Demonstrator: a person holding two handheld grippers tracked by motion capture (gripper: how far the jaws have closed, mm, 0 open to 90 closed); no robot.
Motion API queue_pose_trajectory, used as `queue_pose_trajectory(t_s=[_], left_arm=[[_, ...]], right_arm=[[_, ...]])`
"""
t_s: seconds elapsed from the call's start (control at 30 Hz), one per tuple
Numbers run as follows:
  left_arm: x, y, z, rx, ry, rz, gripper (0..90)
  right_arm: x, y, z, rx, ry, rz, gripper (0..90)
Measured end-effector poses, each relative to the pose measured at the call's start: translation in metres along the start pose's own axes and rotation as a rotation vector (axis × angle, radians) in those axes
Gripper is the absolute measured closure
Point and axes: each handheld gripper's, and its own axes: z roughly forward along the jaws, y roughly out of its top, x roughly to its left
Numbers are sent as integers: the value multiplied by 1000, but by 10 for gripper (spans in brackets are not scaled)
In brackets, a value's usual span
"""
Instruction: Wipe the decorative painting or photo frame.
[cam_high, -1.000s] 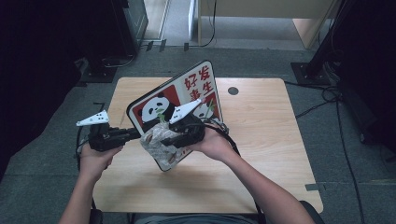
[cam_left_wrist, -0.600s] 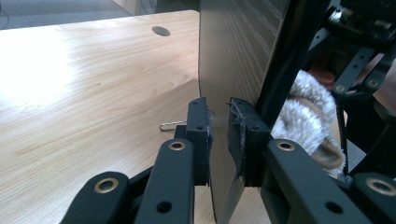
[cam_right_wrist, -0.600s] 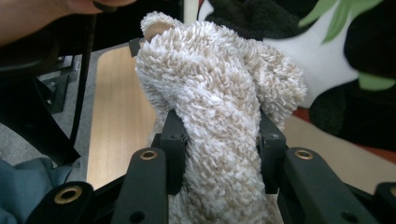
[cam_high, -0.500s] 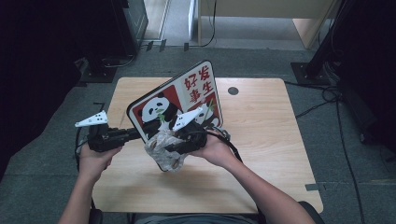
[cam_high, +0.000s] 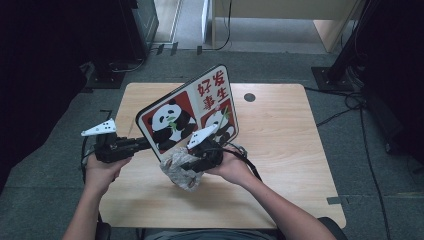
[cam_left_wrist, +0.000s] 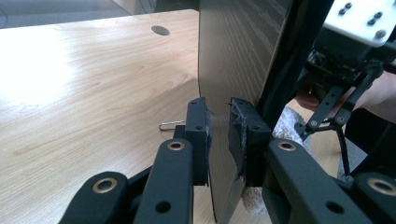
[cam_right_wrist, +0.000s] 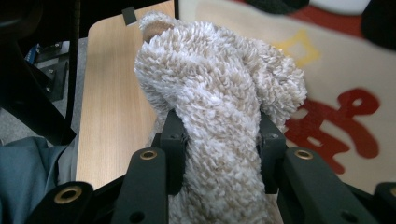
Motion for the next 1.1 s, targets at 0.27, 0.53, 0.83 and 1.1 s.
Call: queue_pose_trajectory(t_s=[0.27, 0.53, 0.83, 1.1], left_arm=[[0, -1, 0, 0, -4, -1, 782], [1, -1, 1, -1, -5, 2, 778], [3, 0, 1, 0, -15, -2, 777], [5, 1, 1, 6, -22, 1, 771]], right_arm=[[0, -13, 9, 21, 4, 0, 648], [-1, -23, 17, 42, 8, 5, 648], [-2, -36, 23, 51, 5, -8, 648], [-6, -45, 28, 81, 18, 25, 648]])
